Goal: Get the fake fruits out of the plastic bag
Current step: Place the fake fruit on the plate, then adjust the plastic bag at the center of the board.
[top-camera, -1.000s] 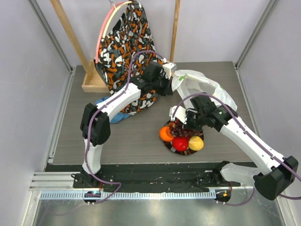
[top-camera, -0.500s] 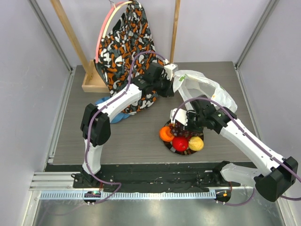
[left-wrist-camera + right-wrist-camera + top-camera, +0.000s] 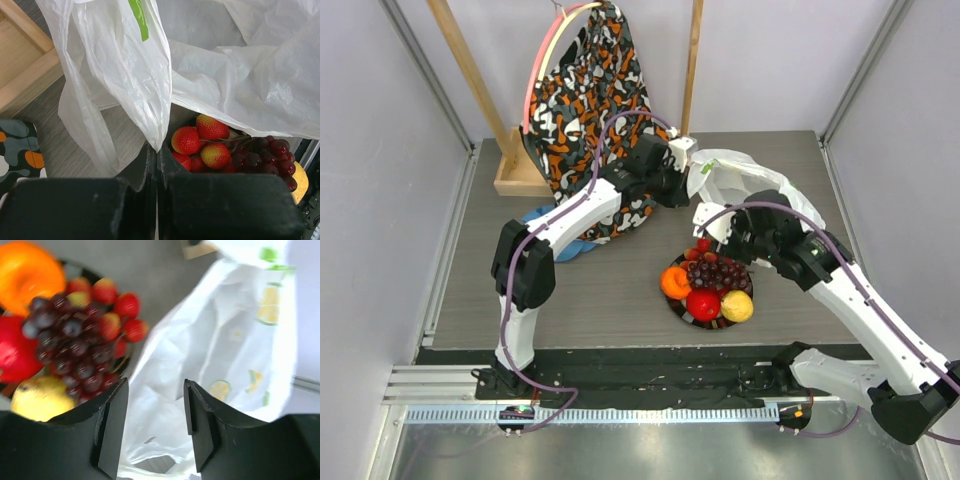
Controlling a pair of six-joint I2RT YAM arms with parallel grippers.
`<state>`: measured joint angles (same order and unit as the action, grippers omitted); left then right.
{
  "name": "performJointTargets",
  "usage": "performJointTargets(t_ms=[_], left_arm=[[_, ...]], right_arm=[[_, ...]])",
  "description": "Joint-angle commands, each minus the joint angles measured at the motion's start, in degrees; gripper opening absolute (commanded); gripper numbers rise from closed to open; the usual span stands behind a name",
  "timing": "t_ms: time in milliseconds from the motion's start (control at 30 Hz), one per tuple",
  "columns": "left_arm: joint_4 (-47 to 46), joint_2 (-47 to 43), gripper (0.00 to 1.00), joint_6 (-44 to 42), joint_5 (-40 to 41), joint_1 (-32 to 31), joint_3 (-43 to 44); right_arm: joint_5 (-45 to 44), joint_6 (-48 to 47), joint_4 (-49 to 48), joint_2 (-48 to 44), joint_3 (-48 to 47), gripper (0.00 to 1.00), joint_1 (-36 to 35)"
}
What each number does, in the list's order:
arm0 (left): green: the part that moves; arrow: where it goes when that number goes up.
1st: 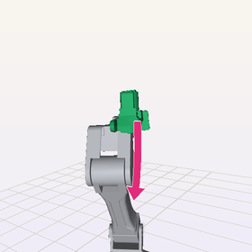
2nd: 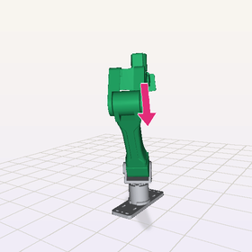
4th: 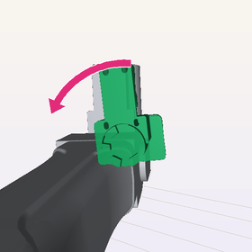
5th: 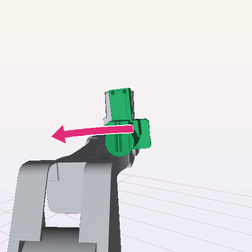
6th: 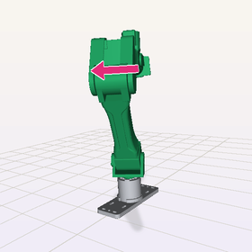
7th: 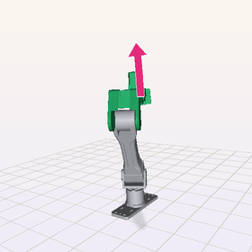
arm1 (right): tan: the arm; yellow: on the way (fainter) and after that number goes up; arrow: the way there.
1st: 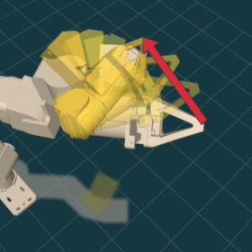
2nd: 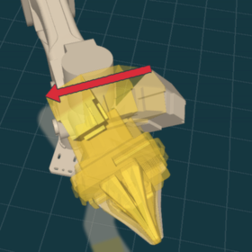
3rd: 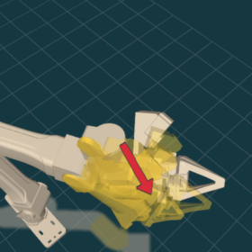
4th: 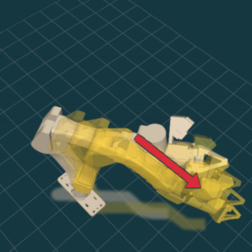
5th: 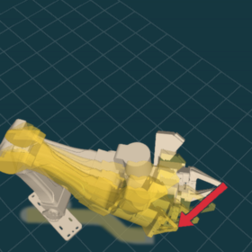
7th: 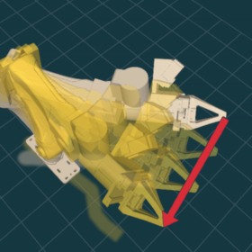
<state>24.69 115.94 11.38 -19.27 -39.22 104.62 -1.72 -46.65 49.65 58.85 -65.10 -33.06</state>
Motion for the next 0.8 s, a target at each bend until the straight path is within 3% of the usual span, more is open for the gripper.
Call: performJointTargets(t_ms=[0,100,133,267,400,567,767], left_arm=[[-1.22,-2.91,0.0,-0.57,-0.77,-0.42,1.2],[-0.87,-2.3,0.0,-1.97,-1.3,-0.5,2.78],[-0.61,-1.95,0.0,-2.49,-1.3,-0.5,4.87],[0.1,1.21,0.0,-4.43,-2.0,-0.59,12.44],[0.01,3.41,0.0,-5.66,-1.92,-0.85,16.75],[0.27,3.42,0.0,-5.93,-1.91,-1.12,17.03],[0.36,2.97,0.0,-6.36,-2.79,-1.3,16.67]], right_arm=[[-9.42,7.18,-11.99,-1.63,-2.93,0.57,-0.34],[-21.9,12.19,-19.91,-1.02,-0.47,0.7,0.97],[-22.97,14.2,-20.64,-0.67,-0.2,0.8,2.72],[-25.09,24.41,-18.9,0.21,0.67,0.98,9.67],[-27.98,24.42,-14.75,1.89,3.66,0.98,11.08],[-35.02,17.14,-21.16,0.91,8.49,0.97,11.78],[-34.94,6.15,-27.92,5.3,15.6,0.97,16.25]])
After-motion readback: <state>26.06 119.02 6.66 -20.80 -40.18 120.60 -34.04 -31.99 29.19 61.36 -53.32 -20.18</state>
